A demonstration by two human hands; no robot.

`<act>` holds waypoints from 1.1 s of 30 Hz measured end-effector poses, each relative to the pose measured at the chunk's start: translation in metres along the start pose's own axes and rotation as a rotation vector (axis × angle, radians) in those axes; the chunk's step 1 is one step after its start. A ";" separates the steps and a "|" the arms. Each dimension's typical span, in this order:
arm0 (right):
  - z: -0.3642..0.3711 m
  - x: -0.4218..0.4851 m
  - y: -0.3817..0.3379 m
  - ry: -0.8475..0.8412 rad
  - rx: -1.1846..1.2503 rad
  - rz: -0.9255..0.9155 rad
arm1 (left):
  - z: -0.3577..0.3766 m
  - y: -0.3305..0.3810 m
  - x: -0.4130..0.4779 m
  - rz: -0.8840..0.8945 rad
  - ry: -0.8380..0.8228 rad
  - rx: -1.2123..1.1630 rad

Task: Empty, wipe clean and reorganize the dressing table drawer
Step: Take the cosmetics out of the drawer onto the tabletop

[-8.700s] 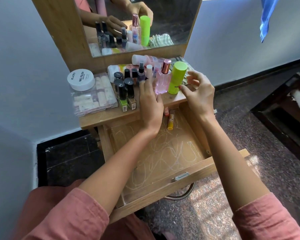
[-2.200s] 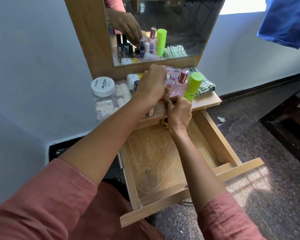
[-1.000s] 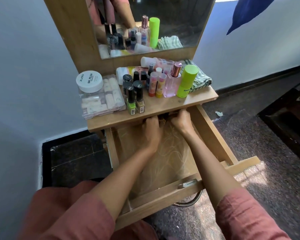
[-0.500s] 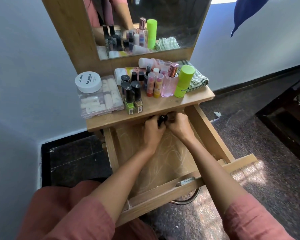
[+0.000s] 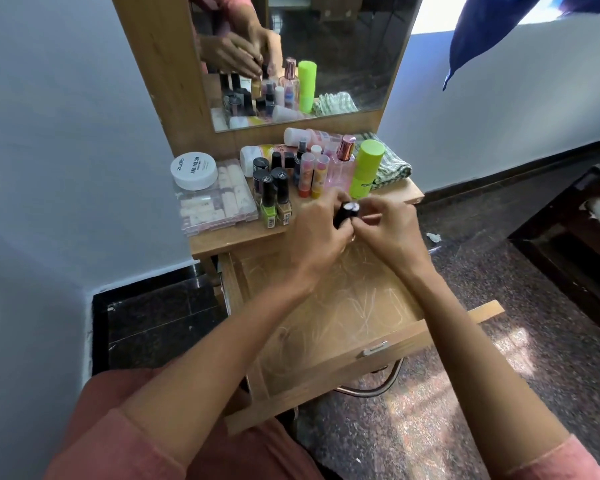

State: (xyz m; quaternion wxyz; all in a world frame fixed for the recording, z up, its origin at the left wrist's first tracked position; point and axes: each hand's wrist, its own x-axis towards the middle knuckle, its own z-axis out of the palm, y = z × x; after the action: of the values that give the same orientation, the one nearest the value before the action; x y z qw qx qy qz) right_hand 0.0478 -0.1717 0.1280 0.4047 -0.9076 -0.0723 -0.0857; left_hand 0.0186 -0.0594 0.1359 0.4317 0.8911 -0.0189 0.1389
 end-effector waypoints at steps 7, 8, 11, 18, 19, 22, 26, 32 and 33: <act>0.002 0.026 -0.033 0.056 0.101 -0.056 | -0.047 0.009 0.045 0.098 -0.004 0.046; 0.006 0.029 -0.034 0.060 0.104 -0.049 | -0.052 0.008 0.050 0.098 -0.008 0.064; 0.017 0.035 -0.035 0.044 0.099 -0.027 | -0.062 0.000 0.064 0.098 -0.012 0.116; 0.030 0.042 -0.032 0.040 0.047 -0.021 | -0.060 -0.014 0.076 0.056 -0.081 0.247; 0.031 0.042 -0.031 0.034 0.041 -0.020 | -0.058 -0.016 0.076 0.056 -0.087 0.264; 0.032 0.044 -0.031 0.024 0.034 -0.015 | -0.055 -0.018 0.076 0.052 -0.091 0.316; 0.035 0.044 -0.031 0.021 0.029 -0.010 | -0.056 -0.017 0.079 0.031 -0.104 0.372; 0.040 0.045 -0.027 0.030 0.015 -0.009 | -0.055 -0.016 0.077 0.043 -0.097 0.402; 0.041 0.045 -0.026 0.032 0.009 -0.009 | -0.055 -0.017 0.076 0.045 -0.095 0.397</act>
State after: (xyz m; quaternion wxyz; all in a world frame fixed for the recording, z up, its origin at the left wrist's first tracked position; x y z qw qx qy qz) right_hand 0.0903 -0.1214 0.1297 0.4097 -0.9038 -0.0703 -0.1018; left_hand 0.0817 0.0002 0.1750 0.2428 0.9636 -0.0316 0.1071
